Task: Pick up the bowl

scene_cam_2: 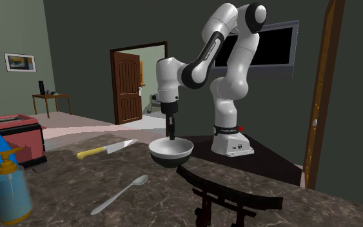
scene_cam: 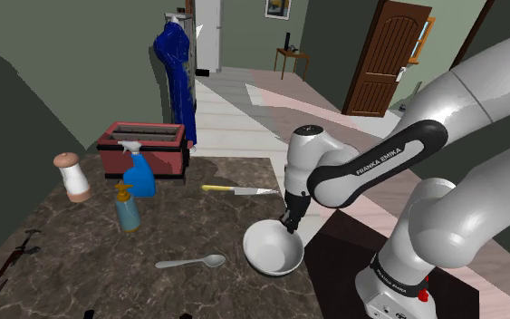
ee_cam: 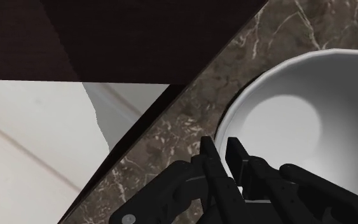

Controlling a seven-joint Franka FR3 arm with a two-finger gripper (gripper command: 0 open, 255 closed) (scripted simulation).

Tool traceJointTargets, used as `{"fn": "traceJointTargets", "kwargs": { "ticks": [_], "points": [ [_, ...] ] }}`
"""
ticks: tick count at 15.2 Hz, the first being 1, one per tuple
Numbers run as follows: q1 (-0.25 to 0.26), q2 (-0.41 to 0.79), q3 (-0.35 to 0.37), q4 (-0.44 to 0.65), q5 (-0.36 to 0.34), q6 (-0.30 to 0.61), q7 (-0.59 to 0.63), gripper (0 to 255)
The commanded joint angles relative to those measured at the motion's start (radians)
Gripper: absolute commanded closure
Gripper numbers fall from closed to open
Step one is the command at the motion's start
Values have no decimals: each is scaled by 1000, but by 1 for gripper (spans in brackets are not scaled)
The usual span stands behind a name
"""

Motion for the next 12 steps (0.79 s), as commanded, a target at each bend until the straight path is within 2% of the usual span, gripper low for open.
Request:
{"fn": "traceJointTargets", "kwargs": {
  "ticks": [1,12],
  "points": [
    [1,-24,-4,7,0,-31,-3,255],
    [7,-175,-25,73,-2,-249,-12,255]
  ]
}}
